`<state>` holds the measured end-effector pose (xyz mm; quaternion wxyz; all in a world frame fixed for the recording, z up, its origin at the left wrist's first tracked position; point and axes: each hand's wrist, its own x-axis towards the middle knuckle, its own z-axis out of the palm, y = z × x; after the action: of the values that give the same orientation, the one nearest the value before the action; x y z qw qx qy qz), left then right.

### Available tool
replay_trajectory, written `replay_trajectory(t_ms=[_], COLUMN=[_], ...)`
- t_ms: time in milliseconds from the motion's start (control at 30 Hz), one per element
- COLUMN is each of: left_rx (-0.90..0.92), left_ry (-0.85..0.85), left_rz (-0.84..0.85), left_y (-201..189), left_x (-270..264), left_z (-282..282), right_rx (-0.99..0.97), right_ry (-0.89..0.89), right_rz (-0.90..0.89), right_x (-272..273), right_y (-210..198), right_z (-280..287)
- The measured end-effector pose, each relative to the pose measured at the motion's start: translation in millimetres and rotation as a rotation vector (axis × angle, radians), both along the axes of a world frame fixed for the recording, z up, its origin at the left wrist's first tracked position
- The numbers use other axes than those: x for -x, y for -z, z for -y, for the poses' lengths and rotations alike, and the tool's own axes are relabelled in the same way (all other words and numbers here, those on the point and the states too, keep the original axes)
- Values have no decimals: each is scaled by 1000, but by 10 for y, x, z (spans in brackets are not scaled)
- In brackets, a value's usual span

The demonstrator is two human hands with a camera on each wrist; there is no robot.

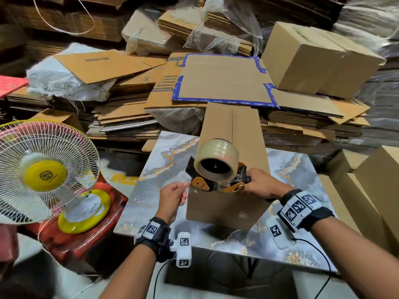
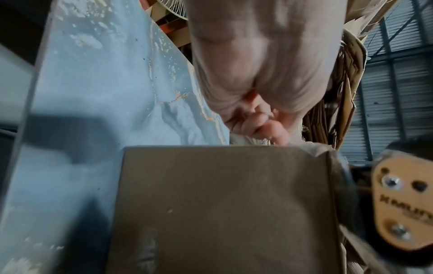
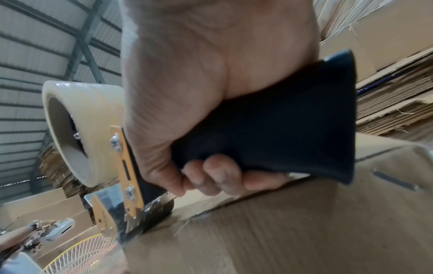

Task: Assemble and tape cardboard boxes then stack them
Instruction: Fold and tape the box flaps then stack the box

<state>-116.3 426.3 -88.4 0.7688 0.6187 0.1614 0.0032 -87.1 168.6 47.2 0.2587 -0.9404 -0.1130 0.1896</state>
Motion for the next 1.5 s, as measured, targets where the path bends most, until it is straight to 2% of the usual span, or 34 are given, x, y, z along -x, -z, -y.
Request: replay_trajectory(t_ms=[133, 233, 300, 367, 433, 500, 600, 933, 1033, 1167, 1267, 1500], left_rx=[-95, -281, -300, -302, -365, -407, -407, -364, -389, -325, -313, -278], left_ry=[-39, -172, -357, -455, -449, -385, -295, -310, -277, -210, -187, -275], left_rz=[-127, -43, 15, 107, 216, 258, 187, 109, 113, 40, 9, -35], left_y=[216, 368, 285, 43, -210, -291, -252, -275, -215, -188, -326, -442], left_x=[158, 243, 227, 221, 252, 275, 301, 193, 157, 119, 138, 173], left_z=[81, 29, 35, 119, 269, 429, 576, 668, 658, 616, 641, 785], right_rx=[9, 51, 74, 81, 75, 67, 46, 5, -2, 4, -48, -117], right_ry=[3, 0, -1, -3, -10, -16, -25, -107, -112, -133, -136, -163], right_rz=[6, 6, 5, 3, 1, 2, -6, -20, -17, -44, -53, -94], right_x=[4, -34, -73, -87, -85, -85, -86, -147, -156, -183, -212, -220], right_y=[28, 69, 96, 109, 107, 100, 90, -1, 6, 23, 74, 98], right_z=[12, 28, 40, 47, 48, 48, 57, 145, 162, 179, 200, 254])
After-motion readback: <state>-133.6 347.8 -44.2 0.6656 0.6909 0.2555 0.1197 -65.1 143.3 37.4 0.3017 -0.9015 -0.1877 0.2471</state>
